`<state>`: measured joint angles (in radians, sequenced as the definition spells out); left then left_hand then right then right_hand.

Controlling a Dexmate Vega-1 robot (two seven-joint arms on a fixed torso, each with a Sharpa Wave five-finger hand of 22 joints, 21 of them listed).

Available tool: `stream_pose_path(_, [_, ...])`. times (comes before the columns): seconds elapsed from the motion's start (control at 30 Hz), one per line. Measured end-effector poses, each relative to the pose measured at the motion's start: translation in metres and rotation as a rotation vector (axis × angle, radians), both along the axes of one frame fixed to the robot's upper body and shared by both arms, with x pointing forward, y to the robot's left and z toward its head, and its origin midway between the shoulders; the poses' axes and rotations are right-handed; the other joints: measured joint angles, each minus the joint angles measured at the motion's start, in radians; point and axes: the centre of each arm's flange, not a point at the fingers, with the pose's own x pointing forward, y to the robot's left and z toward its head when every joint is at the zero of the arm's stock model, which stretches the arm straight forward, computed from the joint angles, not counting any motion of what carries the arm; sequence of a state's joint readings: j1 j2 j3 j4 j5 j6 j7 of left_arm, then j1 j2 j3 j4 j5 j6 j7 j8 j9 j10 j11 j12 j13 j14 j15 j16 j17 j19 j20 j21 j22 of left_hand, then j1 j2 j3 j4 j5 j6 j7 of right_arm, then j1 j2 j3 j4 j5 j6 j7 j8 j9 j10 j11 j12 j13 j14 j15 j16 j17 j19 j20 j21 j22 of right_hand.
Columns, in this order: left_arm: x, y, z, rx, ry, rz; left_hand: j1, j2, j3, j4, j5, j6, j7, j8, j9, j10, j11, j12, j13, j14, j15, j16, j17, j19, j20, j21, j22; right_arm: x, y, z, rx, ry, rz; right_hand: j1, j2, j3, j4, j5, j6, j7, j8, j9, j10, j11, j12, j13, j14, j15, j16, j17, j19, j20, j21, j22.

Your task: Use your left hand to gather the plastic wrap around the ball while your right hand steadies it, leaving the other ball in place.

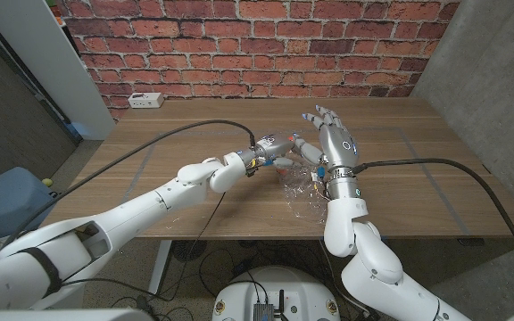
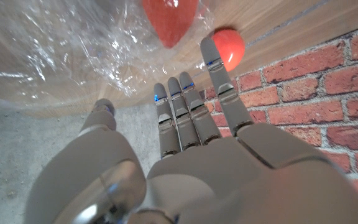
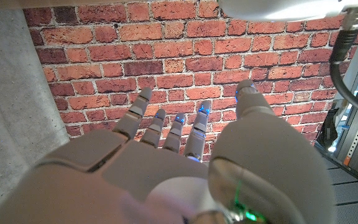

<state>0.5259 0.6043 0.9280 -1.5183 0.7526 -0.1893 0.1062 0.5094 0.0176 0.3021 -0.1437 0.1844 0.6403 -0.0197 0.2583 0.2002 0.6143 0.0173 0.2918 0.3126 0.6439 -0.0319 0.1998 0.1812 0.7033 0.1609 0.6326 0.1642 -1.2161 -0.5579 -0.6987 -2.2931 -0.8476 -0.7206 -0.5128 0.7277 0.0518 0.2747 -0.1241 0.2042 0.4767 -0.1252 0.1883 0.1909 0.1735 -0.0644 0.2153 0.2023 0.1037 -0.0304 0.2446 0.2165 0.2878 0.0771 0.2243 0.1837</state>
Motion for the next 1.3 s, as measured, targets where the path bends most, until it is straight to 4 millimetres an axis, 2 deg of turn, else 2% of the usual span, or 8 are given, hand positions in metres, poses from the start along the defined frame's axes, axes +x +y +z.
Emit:
stream_pose_path(0.17, [0.003, -0.006, -0.001, 0.080, 0.051, 0.026, -0.006, -0.005, 0.007, 0.004, -0.005, -0.049, -0.001, -0.037, -0.005, -0.053, 0.013, -0.040, -0.022, -0.063, 0.024, -0.017, -0.003, -0.052, 0.015, -0.057, -0.002, -0.001, 0.000, -0.001, 0.000, 0.002, -0.001, 0.000, 0.000, 0.000, 0.000, 0.000, 0.000, 0.000, 0.000, 0.000, 0.000, 0.000, 0.000, 0.000, 0.005, -0.005, 0.000, 0.000, 0.000, 0.000, 0.000, 0.000])
stream_pose_path(0.23, [0.005, -0.008, -0.002, 0.105, 0.071, 0.036, -0.029, -0.004, 0.010, 0.009, -0.008, -0.080, -0.004, -0.054, -0.005, -0.079, 0.018, -0.058, -0.033, -0.097, 0.035, -0.021, -0.005, -0.068, 0.021, -0.080, -0.001, -0.002, 0.000, -0.001, 0.001, 0.003, -0.001, 0.000, 0.000, 0.000, 0.000, 0.000, 0.000, 0.000, 0.000, 0.000, 0.000, 0.000, 0.000, 0.000, 0.005, -0.005, 0.000, -0.001, 0.000, 0.000, 0.000, 0.000])
stream_pose_path(0.33, [0.003, -0.012, 0.003, 0.109, 0.062, 0.030, -0.051, -0.007, 0.006, 0.017, -0.008, -0.133, -0.021, -0.074, -0.005, -0.122, 0.020, -0.081, -0.047, -0.148, 0.049, -0.023, -0.005, -0.109, 0.027, -0.121, 0.002, -0.002, 0.000, -0.001, 0.000, 0.002, -0.002, 0.000, 0.000, 0.000, 0.000, 0.000, 0.000, 0.000, 0.000, 0.000, 0.000, 0.000, 0.000, 0.000, 0.009, -0.002, 0.000, -0.003, 0.000, 0.000, 0.000, 0.000])
stream_pose_path(0.37, [0.006, -0.013, -0.002, 0.157, 0.104, 0.054, -0.057, -0.008, 0.006, 0.021, -0.008, -0.149, -0.027, -0.077, -0.005, -0.134, 0.020, -0.085, -0.052, -0.165, 0.053, -0.023, -0.005, -0.127, 0.030, -0.136, 0.001, -0.002, 0.000, -0.002, 0.001, 0.004, -0.002, 0.000, 0.000, 0.000, 0.000, 0.000, 0.000, 0.000, 0.000, 0.000, 0.000, 0.000, 0.000, 0.000, 0.011, 0.000, 0.000, -0.003, 0.000, 0.000, 0.000, 0.000])
stream_pose_path(0.67, [0.004, -0.022, 0.001, 0.233, 0.128, 0.078, -0.103, -0.002, 0.002, 0.034, -0.008, -0.199, -0.033, -0.077, -0.005, -0.156, 0.006, -0.088, -0.071, -0.227, 0.065, -0.023, -0.002, -0.267, 0.053, -0.229, 0.011, -0.003, -0.001, -0.004, 0.002, 0.006, -0.004, 0.000, 0.000, 0.000, 0.000, 0.000, 0.000, 0.000, 0.000, 0.000, 0.000, 0.000, 0.000, 0.000, 0.011, 0.000, 0.000, -0.003, 0.000, 0.000, 0.000, 0.000])
stream_pose_path(0.93, [0.006, -0.023, -0.004, 0.319, 0.156, 0.144, -0.117, -0.004, -0.002, 0.038, -0.008, -0.245, -0.045, -0.081, -0.005, -0.167, -0.005, -0.088, -0.075, -0.233, 0.069, -0.018, -0.002, -0.290, 0.055, -0.250, 0.010, -0.005, -0.001, -0.004, 0.001, 0.003, -0.005, 0.000, 0.000, 0.000, 0.000, 0.000, 0.000, 0.000, 0.000, 0.000, 0.000, 0.000, 0.000, 0.000, 0.011, 0.000, 0.000, -0.003, 0.000, 0.000, 0.000, 0.000])
stream_pose_path(1.1, [0.005, -0.018, -0.005, 0.297, 0.146, 0.138, -0.126, -0.003, -0.002, 0.038, -0.008, -0.279, -0.068, -0.081, -0.005, -0.192, -0.007, -0.092, -0.077, -0.241, 0.069, -0.018, -0.002, -0.305, 0.054, -0.262, 0.020, -0.006, -0.001, -0.005, 0.000, 0.001, -0.006, 0.000, 0.000, 0.000, 0.000, 0.000, 0.000, 0.000, 0.000, 0.000, 0.000, 0.000, 0.000, 0.000, 0.011, 0.000, 0.000, -0.003, 0.000, 0.000, 0.000, 0.000])
stream_pose_path(1.3, [-0.002, -0.013, -0.001, 0.213, 0.092, 0.078, -0.132, 0.003, -0.002, 0.038, -0.002, -0.304, -0.079, -0.081, -0.005, -0.238, -0.010, -0.092, -0.077, -0.302, 0.058, -0.023, 0.002, -0.392, 0.054, -0.312, 0.017, -0.006, -0.001, -0.006, 0.001, 0.003, -0.005, 0.000, 0.000, -0.004, -0.004, 0.000, 0.000, 0.000, 0.000, 0.000, 0.004, 0.004, 0.000, 0.000, 0.011, 0.000, 0.000, -0.003, 0.000, 0.000, 0.000, 0.000])
